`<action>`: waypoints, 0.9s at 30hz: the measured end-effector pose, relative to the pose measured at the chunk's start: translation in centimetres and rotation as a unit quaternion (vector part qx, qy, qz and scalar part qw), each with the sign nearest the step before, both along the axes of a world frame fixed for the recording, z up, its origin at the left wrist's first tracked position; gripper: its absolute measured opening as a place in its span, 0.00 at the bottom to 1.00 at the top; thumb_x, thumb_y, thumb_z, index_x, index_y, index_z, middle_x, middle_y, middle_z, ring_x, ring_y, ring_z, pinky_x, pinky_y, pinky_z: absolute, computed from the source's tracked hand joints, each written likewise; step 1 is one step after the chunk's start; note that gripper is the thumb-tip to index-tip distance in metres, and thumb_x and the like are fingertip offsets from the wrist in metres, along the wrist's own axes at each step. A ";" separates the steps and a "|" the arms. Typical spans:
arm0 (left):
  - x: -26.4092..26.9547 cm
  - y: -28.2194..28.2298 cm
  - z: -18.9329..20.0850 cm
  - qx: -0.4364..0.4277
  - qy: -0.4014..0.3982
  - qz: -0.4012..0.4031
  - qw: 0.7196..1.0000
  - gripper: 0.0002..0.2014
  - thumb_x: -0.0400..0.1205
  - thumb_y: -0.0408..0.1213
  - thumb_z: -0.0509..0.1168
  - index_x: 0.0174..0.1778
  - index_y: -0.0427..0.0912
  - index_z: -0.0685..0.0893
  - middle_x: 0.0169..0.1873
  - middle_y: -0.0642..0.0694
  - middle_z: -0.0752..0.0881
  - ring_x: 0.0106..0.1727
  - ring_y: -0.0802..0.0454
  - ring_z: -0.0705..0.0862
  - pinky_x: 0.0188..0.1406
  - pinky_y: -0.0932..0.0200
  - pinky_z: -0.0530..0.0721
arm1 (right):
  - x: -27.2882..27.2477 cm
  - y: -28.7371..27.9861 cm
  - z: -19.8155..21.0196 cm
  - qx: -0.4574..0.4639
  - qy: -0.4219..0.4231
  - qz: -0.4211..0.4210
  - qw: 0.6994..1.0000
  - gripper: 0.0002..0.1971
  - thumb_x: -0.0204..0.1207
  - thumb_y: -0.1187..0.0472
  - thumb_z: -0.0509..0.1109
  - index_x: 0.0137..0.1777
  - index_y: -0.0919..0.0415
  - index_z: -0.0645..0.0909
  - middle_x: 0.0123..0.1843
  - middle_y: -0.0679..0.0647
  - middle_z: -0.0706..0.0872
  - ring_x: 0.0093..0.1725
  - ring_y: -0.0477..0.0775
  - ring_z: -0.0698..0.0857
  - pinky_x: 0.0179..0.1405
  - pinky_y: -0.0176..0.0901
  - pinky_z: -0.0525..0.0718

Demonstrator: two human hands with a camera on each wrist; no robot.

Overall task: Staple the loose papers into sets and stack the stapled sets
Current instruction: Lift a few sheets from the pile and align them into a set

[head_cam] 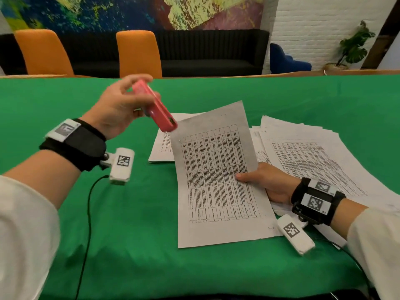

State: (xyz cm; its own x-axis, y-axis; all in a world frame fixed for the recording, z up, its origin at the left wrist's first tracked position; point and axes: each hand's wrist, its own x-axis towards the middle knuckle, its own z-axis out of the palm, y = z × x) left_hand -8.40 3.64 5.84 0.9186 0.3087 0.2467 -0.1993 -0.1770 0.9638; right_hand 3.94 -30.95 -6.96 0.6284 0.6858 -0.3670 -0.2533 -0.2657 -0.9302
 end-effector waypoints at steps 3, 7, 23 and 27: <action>2.1 -0.7 -0.8 -0.311 -0.087 0.091 0.942 0.19 0.84 0.50 0.73 0.67 0.45 0.84 0.46 0.50 0.88 0.48 0.54 0.87 0.56 0.55 0.87 | 0.0 -0.1 -0.1 0.006 0.001 0.004 1.000 0.15 0.86 0.66 0.70 0.71 0.67 0.81 0.62 0.66 0.92 0.61 0.68 0.92 0.61 0.63 0.92; 4.3 -2.8 -3.4 -0.447 0.017 0.165 0.879 0.20 0.83 0.50 0.75 0.61 0.40 0.81 0.53 0.42 0.85 0.52 0.47 0.86 0.58 0.48 0.88 | -0.1 -0.1 0.0 0.004 0.001 0.011 1.000 0.15 0.86 0.66 0.70 0.71 0.66 0.81 0.63 0.66 0.92 0.62 0.69 0.92 0.64 0.65 0.89; 11.8 -4.4 -4.4 -0.004 0.025 0.281 0.959 0.28 0.77 0.70 0.67 0.55 0.48 0.78 0.43 0.49 0.84 0.46 0.41 0.90 0.52 0.40 0.92 | 0.1 0.0 -0.2 0.020 -0.005 0.009 1.000 0.15 0.85 0.67 0.70 0.70 0.65 0.82 0.62 0.65 0.92 0.61 0.67 0.92 0.61 0.61 0.92; 12.0 -3.4 -6.6 -0.040 0.053 0.306 0.950 0.25 0.81 0.67 0.66 0.53 0.46 0.80 0.42 0.50 0.83 0.42 0.49 0.84 0.47 0.53 0.82 | 0.1 -0.1 -0.2 0.020 -0.010 0.006 1.000 0.15 0.85 0.68 0.70 0.70 0.67 0.82 0.61 0.65 0.93 0.59 0.66 0.93 0.55 0.56 0.94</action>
